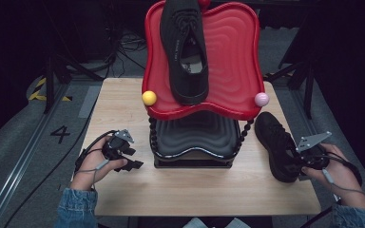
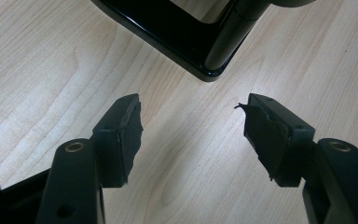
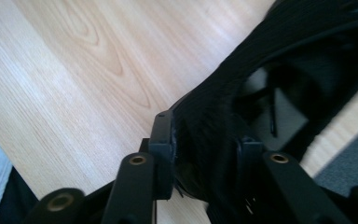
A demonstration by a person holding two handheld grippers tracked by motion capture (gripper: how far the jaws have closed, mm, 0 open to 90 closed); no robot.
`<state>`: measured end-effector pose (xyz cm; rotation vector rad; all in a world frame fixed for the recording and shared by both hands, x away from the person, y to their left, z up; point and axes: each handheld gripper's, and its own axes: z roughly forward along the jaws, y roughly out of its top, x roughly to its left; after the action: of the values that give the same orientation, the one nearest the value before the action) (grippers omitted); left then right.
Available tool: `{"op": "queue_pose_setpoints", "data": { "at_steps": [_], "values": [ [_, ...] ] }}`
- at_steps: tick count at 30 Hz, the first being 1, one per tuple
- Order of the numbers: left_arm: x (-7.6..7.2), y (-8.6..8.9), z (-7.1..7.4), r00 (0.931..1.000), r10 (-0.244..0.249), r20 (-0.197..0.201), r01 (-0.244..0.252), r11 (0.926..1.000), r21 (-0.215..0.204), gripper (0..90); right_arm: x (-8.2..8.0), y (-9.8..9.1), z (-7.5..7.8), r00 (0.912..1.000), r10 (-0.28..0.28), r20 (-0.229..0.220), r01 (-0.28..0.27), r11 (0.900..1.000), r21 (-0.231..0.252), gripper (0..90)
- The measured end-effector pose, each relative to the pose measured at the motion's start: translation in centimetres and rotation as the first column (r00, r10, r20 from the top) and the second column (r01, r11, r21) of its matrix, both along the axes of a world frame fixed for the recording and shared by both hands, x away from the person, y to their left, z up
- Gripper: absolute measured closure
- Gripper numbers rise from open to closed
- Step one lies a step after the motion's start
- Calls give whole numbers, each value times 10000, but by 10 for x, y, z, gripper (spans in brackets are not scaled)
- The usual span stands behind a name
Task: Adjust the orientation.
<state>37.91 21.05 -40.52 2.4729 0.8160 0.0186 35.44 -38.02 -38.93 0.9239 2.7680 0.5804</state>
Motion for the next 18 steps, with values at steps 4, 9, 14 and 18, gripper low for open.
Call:
{"op": "queue_pose_setpoints", "data": {
  "at_steps": [4,9,14,18],
  "values": [
    [0,1,-1,10000,-24,39,24,10000,-60,374,5,4,-10,9992,340,-222,-347,9988,-356,704],
    [-1,1,0,10000,57,19,-57,9999,-84,374,7,4,-16,9982,517,-319,-522,9985,-142,707],
    [-1,1,0,10000,82,-1,-82,9999,-118,374,8,5,-18,9974,424,-581,-427,9991,-40,734],
    [-1,1,0,10000,83,43,-82,9999,-142,373,8,4,-19,9967,340,-742,-329,9993,161,772]
  ]
}}
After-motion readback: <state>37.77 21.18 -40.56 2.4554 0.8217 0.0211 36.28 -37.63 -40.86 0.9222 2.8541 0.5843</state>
